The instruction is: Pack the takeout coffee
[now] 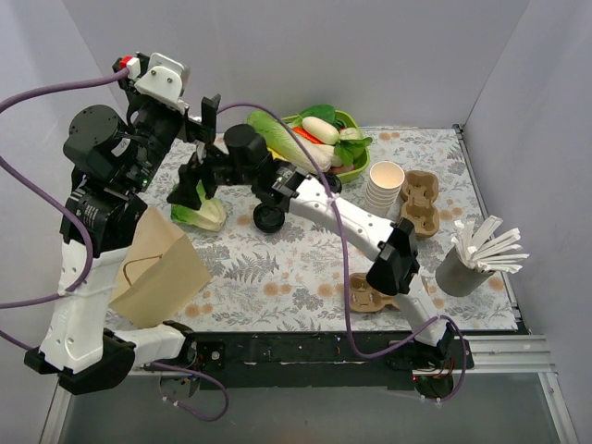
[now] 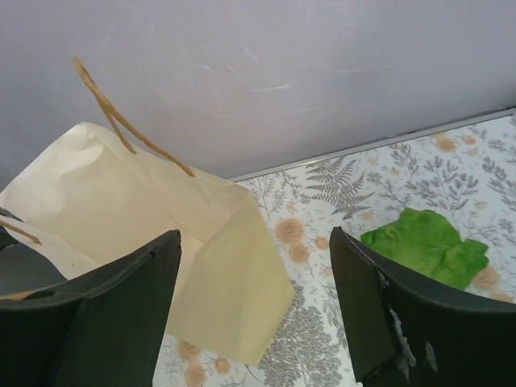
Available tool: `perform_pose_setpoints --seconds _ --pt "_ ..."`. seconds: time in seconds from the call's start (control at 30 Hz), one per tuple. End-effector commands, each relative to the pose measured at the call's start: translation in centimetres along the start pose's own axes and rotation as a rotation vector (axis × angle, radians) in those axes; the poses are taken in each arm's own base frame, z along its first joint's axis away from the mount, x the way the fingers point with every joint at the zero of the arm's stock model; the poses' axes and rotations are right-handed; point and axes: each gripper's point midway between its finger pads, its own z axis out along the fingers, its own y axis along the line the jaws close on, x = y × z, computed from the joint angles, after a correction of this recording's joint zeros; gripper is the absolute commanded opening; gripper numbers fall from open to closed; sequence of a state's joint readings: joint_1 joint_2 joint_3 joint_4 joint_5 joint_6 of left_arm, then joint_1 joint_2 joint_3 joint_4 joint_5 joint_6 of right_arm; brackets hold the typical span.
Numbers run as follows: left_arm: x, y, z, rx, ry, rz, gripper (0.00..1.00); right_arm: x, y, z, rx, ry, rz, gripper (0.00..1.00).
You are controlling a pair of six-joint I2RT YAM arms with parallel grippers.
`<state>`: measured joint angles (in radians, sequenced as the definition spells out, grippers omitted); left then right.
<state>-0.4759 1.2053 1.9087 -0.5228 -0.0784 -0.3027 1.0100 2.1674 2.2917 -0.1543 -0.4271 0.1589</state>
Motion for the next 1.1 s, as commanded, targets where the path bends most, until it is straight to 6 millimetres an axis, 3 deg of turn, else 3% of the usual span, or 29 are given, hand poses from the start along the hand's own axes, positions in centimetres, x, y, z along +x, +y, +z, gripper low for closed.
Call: perform_pose_setpoints --seconds 0.0,0.2,0.37,0.47,0.77,0.9,1.07 --pt "1.9 1.3 -1.2 -0.033 0.070 0.012 0.95 -2.6 2.0 1.9 0.093 -0.094 -0.019 0.82" --pt "1.5 2.5 -2.1 -0.060 0.058 -0.013 0.95 1.4 2.1 3.5 0.171 -0.001 -0.052 0.73" --pt "1.0 2.6 -3.3 -0.060 0.035 -0.020 0.95 3.1 1.7 3.4 0.215 0.045 -0.071 0.67" --pt "1.3 2.5 -3.5 -0.059 0.033 -0.024 0.95 3.2 1.9 3.1 0.212 0.055 -0.088 0.59" --pt "2.1 2.7 -3.8 -0.072 0.031 -0.042 0.95 2.7 5.6 3.1 0.029 0.037 0.001 0.60" --pt "2.2 2.7 -4.2 -0.072 0.037 -0.044 0.96 3.2 5.7 3.2 0.029 0.047 0.034 0.59" --pt "2.5 2.7 -4.5 -0.074 0.049 -0.045 0.95 -0.2 4.9 2.3 0.103 -0.045 0.012 0.59"
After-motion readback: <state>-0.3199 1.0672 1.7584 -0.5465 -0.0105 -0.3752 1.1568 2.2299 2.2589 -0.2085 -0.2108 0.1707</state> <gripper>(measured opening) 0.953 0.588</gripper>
